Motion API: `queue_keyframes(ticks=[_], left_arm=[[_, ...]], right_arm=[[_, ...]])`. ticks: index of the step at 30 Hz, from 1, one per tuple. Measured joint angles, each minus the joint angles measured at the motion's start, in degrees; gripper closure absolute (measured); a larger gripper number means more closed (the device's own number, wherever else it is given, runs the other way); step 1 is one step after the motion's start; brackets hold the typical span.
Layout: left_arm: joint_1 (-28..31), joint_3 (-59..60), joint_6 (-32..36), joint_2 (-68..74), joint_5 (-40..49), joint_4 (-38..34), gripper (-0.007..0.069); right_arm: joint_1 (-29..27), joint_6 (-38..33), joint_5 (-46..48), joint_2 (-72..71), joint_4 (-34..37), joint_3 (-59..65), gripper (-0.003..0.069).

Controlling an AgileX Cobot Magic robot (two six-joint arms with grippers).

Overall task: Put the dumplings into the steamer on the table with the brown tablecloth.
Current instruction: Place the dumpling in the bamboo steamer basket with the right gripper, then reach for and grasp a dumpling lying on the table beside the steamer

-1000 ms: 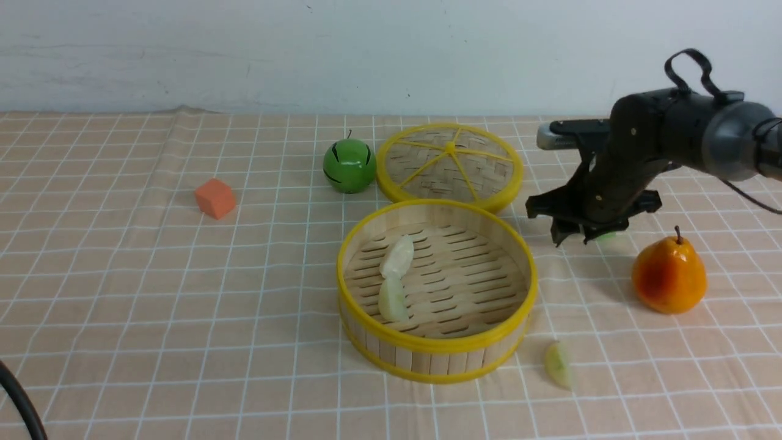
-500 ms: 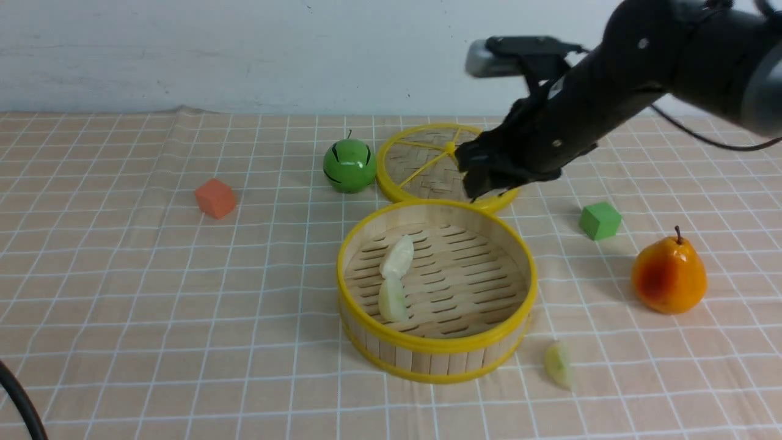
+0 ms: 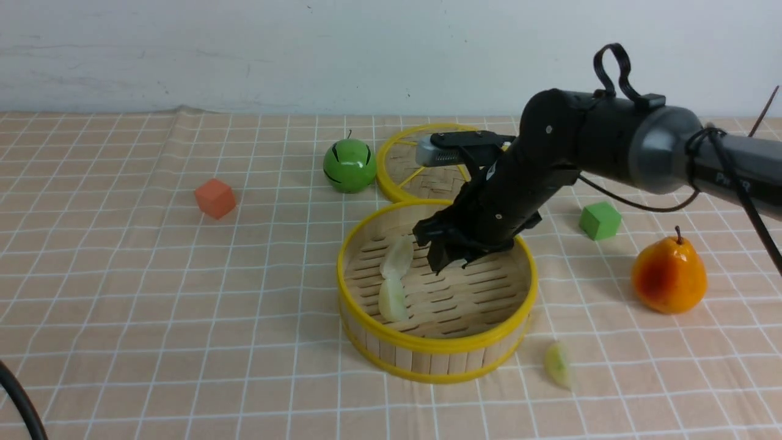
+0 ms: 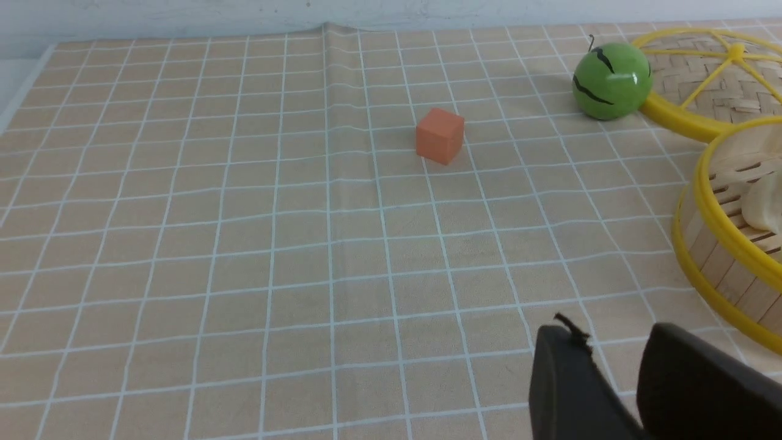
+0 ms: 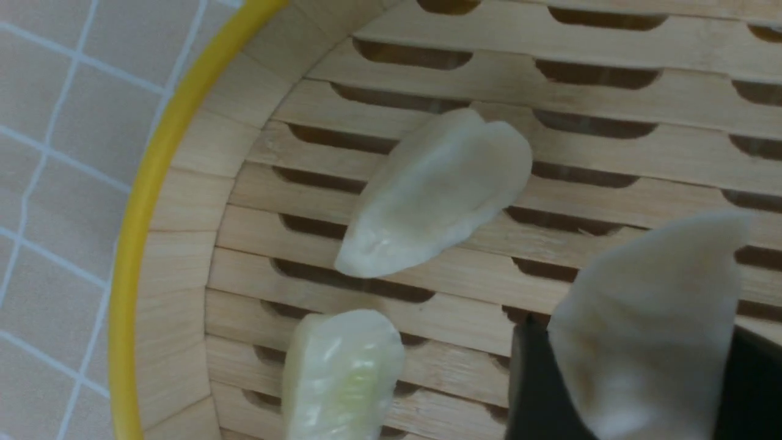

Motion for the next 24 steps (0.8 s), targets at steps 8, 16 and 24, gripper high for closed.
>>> queue_keyframes(ticks=[8,16,24], left_arm=[[0.0,0.0,0.0,0.0,0.0,0.3,0.0432],[0.0,0.0,0.0,0.0,-0.8,0.3,0.0425],[0.0,0.0,0.0,0.0,-2.5,0.3,0.0421]], right_arm=[[-1.2,-0.4,5.8,-1.1,0.1,-4.0,0.0102],[-2.3,-6.2,15.2,-20.2,-9.9,1.9,0.0084],[-2.3,-0.6,7.0,-27.6,-11.4,28.0,0.0084]])
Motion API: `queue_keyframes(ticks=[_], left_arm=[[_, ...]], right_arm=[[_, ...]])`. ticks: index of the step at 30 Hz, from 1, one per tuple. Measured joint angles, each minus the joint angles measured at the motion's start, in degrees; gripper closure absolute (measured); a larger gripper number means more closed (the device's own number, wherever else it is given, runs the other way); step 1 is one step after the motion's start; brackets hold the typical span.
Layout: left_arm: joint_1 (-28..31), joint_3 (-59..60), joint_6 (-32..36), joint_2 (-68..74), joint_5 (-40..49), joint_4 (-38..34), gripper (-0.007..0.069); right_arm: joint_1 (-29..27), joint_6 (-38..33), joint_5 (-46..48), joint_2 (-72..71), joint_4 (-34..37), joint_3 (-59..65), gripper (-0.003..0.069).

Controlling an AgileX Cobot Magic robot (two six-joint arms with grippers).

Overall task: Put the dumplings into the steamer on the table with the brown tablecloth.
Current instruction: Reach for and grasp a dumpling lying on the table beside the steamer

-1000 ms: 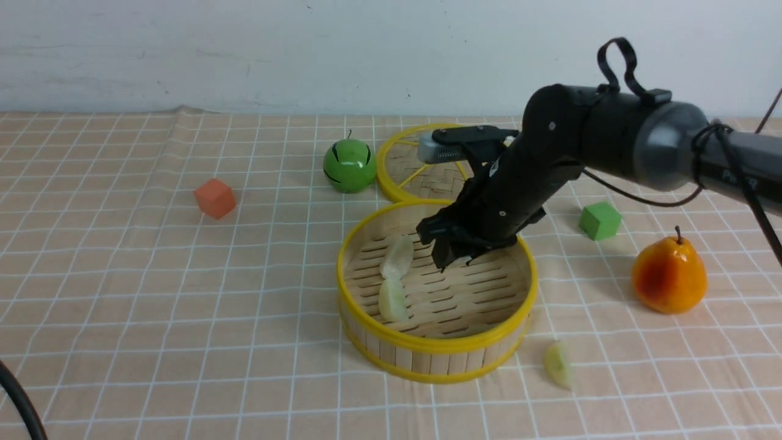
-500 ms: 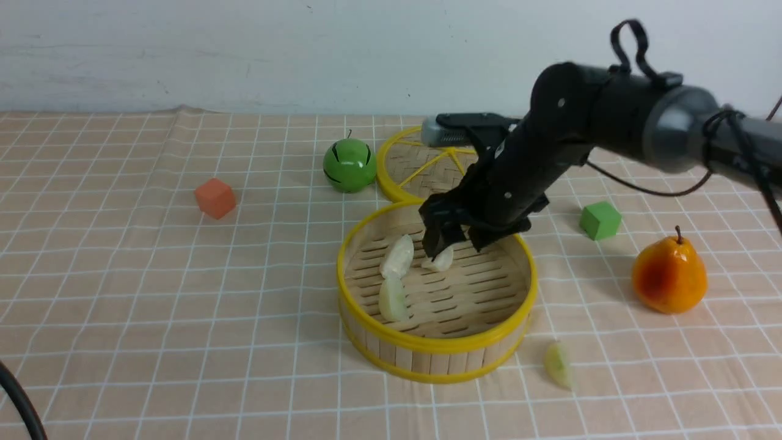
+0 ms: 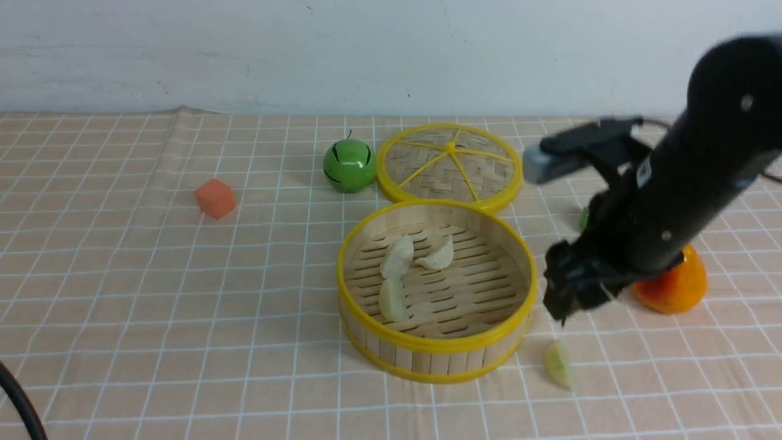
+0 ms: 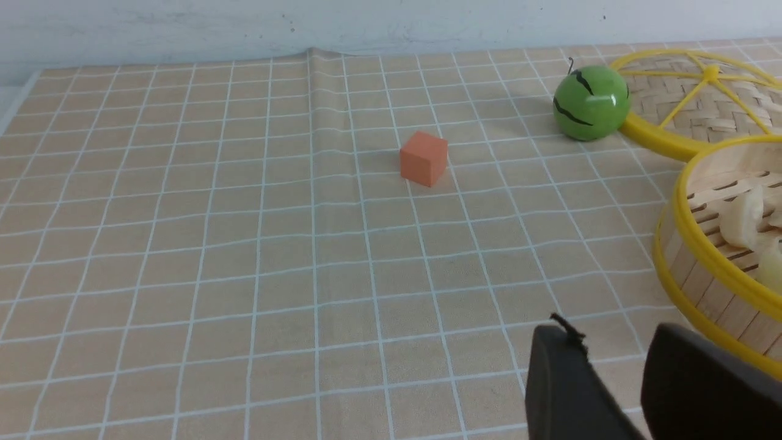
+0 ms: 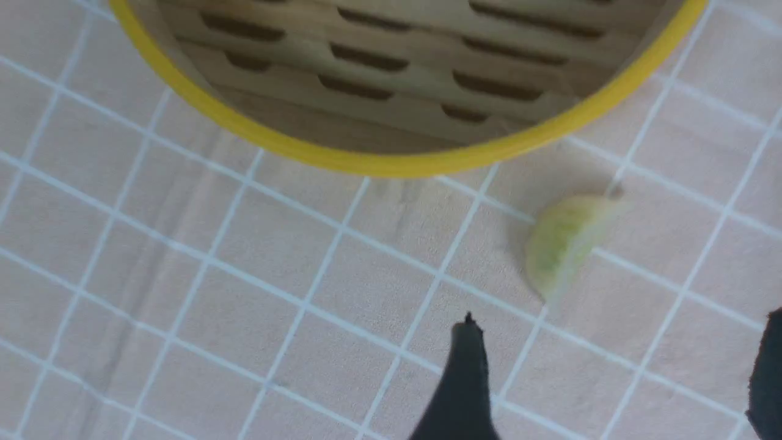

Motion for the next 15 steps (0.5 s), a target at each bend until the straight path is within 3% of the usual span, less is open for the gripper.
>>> queue_keyframes(ticks=[8,15], left_arm=[[0.0,0.0,0.0,0.0,-0.1,0.0,0.0421],[0.0,0.0,0.0,0.0,-0.1,0.0,0.0417]], right_arm=[[0.0,2.7,-13.0,5.8,2.5,6.7,0.0139],[0.0,4.6,-13.4,12.4,1.8,6.8,0.0376]])
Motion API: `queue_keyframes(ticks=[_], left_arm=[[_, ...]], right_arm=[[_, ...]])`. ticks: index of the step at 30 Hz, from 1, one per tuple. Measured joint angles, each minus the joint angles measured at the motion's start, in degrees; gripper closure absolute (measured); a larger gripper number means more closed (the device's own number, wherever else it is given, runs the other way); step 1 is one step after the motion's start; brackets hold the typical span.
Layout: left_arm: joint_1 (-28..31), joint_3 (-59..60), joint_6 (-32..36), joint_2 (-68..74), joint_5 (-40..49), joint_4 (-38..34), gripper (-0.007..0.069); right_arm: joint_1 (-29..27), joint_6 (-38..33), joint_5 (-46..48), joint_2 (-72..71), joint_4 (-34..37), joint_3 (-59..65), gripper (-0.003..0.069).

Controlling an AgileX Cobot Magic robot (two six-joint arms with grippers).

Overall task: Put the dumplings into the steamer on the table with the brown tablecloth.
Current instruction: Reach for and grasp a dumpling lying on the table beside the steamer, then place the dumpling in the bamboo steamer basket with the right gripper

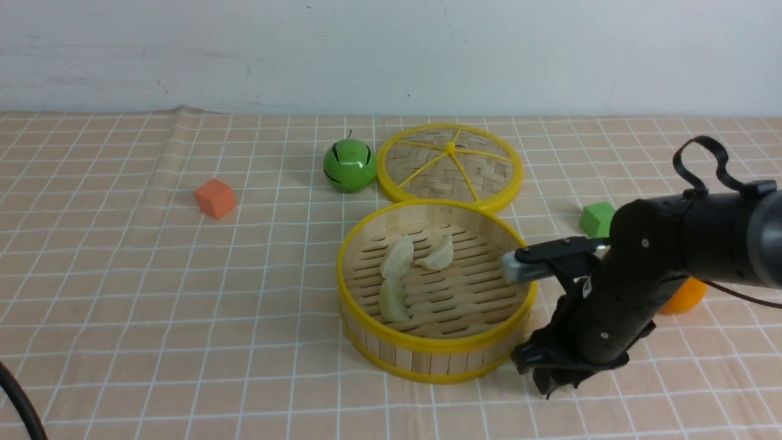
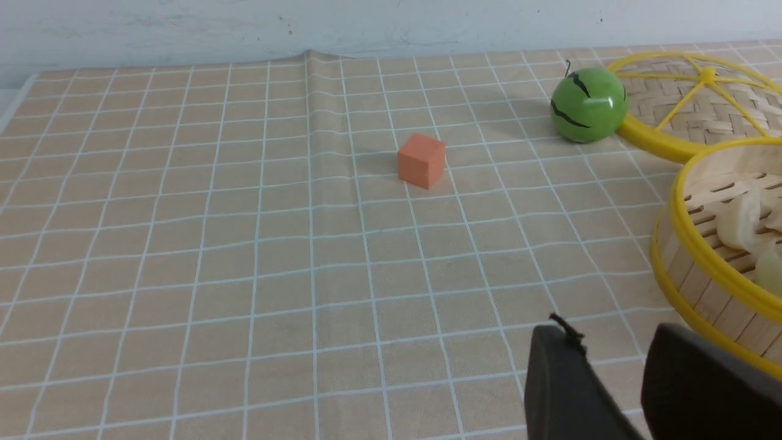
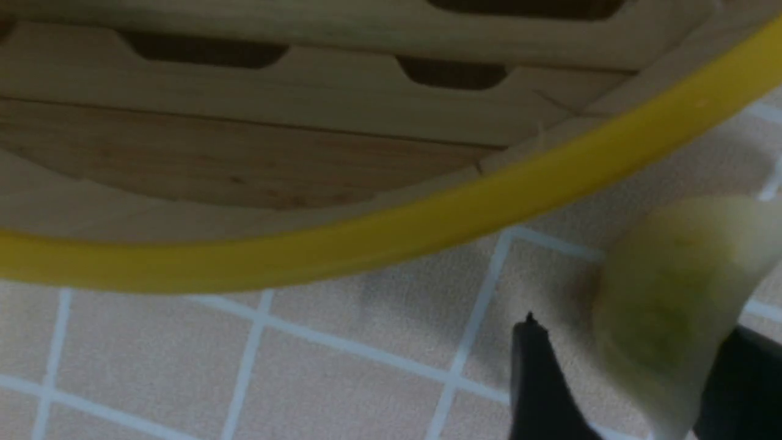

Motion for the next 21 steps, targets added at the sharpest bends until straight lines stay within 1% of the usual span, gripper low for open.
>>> queue_keyframes(ticks=[1,3,7,9,12,15,16,17,18,21], left_arm=[[0.0,0.0,0.0,0.0,0.0,0.0,0.0417],[0.0,0.0,0.0,0.0,0.0,0.0,0.0417],[0.0,0.0,0.0,0.0,0.0,0.0,0.0417],[0.0,0.0,0.0,0.0,0.0,0.0,0.0414],[0.0,0.0,0.0,0.0,0.0,0.0,0.0413],[0.0,0.0,0.0,0.0,-0.1,0.0,0.041],[0.0,0.0,0.0,0.0,-0.3,0.0,0.041],[0.0,0.0,0.0,0.0,-0.3,0.0,0.041],[0.0,0.0,0.0,0.0,-0.5,0.0,0.0408],[0.0,0.0,0.0,0.0,-0.8,0.0,0.0407]], right_arm=[[0.0,0.1,0.2,0.0,-0.1,0.0,0.0416],[0.0,-0.1,1.8,-1.1,-0.9,-0.2,0.0519],[0.0,-1.4,5.0,-5.1,-3.2,-2.1,0.0522],[0.0,-1.6,7.8,-9.2,-4.5,-5.6,0.0522],[0.0,-1.6,8.6,-11.7,-4.2,-8.7,0.0522],[0.0,-4.2,5.5,-12.9,1.7,-12.7,0.0522],[0.0,-5.8,3.7,-12.7,5.0,-12.9,0.0522],[0.0,-6.5,2.6,-12.5,5.6,-13.0,0.0522],[0.0,-9.0,0.7,-11.7,9.9,-13.2,0.0522],[0.0,-14.2,-0.7,-8.9,18.8,-13.2,0.0522]])
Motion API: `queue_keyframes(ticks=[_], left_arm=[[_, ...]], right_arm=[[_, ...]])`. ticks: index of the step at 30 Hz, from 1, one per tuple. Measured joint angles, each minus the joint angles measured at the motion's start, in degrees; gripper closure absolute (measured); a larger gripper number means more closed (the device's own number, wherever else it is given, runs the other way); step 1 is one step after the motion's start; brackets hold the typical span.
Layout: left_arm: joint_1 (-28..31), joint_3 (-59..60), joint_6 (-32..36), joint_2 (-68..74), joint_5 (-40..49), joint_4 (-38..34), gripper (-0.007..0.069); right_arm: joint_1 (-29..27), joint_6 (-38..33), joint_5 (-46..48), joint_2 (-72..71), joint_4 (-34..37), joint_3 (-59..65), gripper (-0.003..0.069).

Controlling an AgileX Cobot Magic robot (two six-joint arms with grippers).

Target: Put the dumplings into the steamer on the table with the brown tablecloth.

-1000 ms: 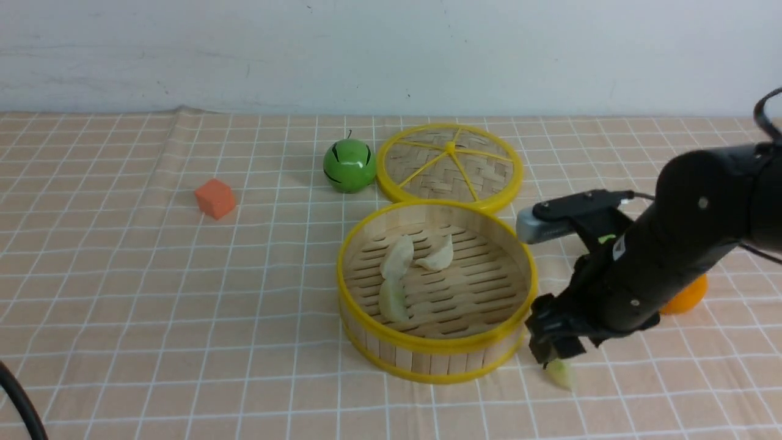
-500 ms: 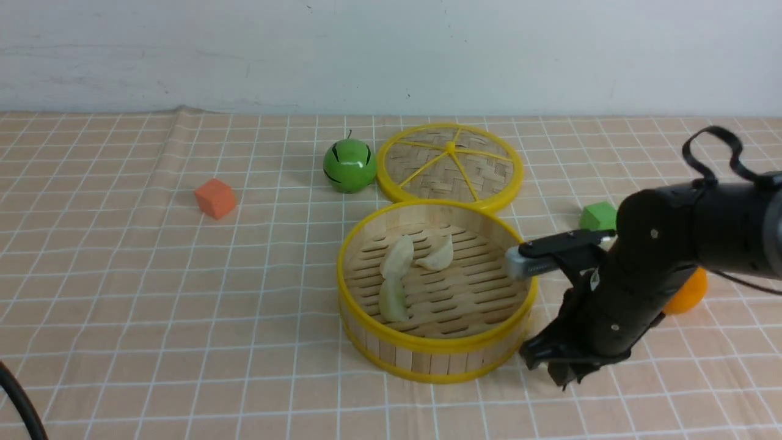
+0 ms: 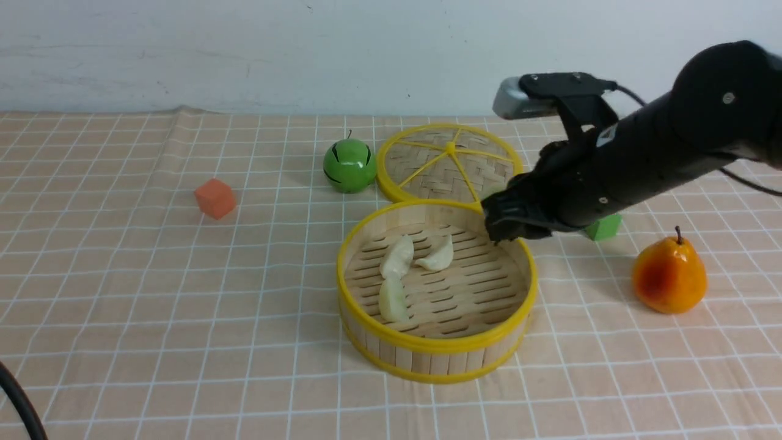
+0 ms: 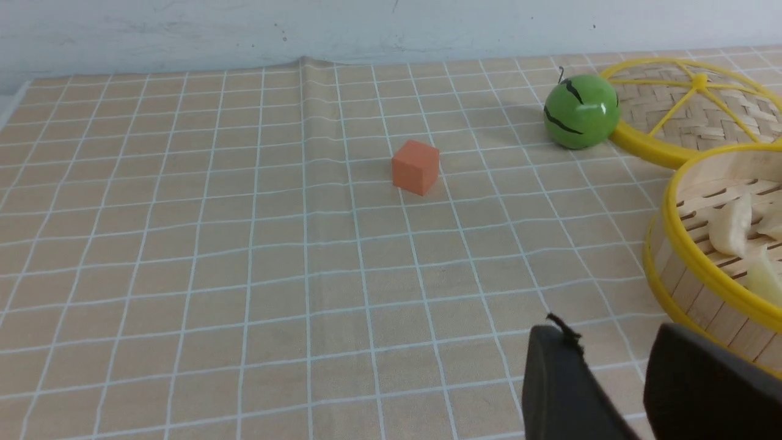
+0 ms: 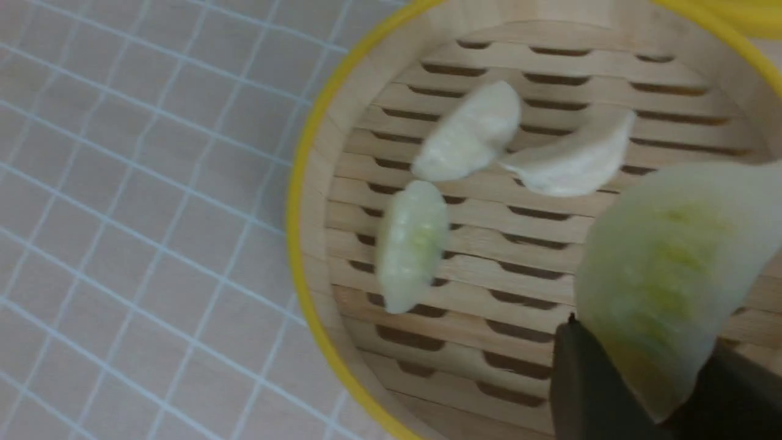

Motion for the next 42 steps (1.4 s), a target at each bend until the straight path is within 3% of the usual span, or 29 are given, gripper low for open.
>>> queue_keyframes(ticks=[7,13,20,21,25,28,31,35,38,42], left_arm=[[0.0,0.0,0.0,0.0,0.0,0.0,0.0402],[0.0,0.0,0.0,0.0,0.0,0.0,0.0396],[0.0,0.0,0.0,0.0,0.0,-0.4,0.0389],[0.0,0.0,0.0,0.0,0.0,-0.4,0.0389],[0.0,0.0,0.0,0.0,0.0,-0.5,0.0389],[0.0,0.0,0.0,0.0,0.0,-0.5,0.0388],[0.0,0.0,0.0,0.0,0.0,-0.5,0.0387],[0.0,0.0,0.0,0.0,0.0,-0.6,0.0387],[0.0,0.0,0.0,0.0,0.0,-0.7,0.0387],[0.0,0.0,0.0,0.0,0.0,-0.7,0.0387]], right_arm=[[0.0,-14.2,-0.1,11.6,17.9,0.0,0.0527],[0.0,-19.0,-0.5,16.4,23.0,0.0,0.0515],[0.0,-20.2,-0.9,15.3,22.9,0.0,0.0288],[0.0,-20.2,-0.9,15.1,22.7,0.0,0.0284],[0.0,-17.7,1.3,11.6,16.0,0.0,0.0275],[0.0,-13.4,3.0,7.7,8.4,0.0,0.0327],[0.0,-9.0,4.8,0.9,-3.1,0.0,0.0424],[0.0,-2.0,6.2,-14.4,-20.1,0.0,0.0612],[0.0,1.9,6.1,-24.3,-26.9,0.0,0.0674],[0.0,4.3,0.7,-37.1,-31.9,3.0,0.0678]])
